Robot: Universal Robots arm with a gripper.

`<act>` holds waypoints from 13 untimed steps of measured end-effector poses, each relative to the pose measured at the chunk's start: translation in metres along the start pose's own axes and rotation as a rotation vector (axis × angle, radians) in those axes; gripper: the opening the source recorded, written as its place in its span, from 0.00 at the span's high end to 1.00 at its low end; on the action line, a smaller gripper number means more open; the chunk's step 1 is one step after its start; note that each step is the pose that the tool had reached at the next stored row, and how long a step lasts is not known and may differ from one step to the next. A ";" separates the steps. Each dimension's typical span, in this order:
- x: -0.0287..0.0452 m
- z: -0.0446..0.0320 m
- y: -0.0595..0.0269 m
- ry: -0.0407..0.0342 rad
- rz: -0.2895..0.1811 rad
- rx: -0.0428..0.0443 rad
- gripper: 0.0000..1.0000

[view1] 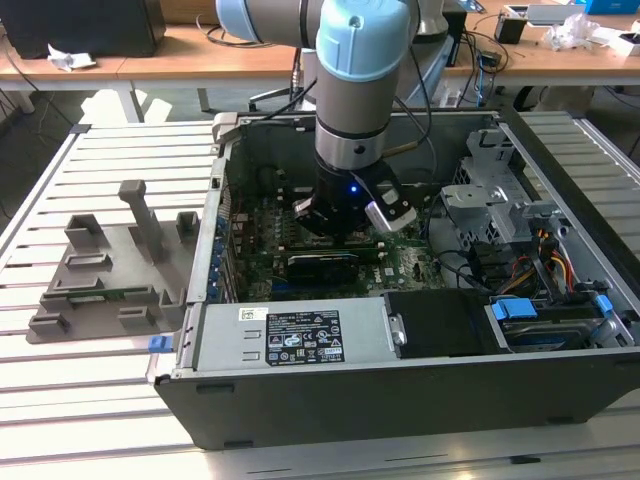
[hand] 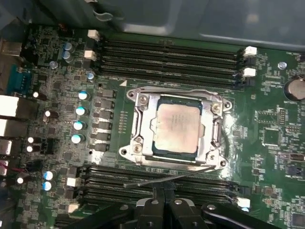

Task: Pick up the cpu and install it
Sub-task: 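Install the second cpu locking lever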

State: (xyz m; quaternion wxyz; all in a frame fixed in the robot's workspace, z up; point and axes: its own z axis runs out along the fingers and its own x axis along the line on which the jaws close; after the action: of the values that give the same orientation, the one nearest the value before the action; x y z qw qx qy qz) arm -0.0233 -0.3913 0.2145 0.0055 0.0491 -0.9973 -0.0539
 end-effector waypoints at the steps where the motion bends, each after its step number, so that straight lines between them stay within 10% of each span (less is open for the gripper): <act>1: -0.0061 -0.0001 -0.0009 0.0018 0.000 -0.0001 0.89; 7: -0.0343 -0.0004 -0.0038 0.0082 0.001 -0.0009 0.89; 13: -0.0401 -0.0003 0.0011 0.0084 0.001 -0.0008 0.89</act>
State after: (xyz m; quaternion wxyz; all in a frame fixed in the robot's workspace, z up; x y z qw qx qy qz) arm 0.0165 -0.3863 0.2147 0.0097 0.0488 -0.9973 -0.0541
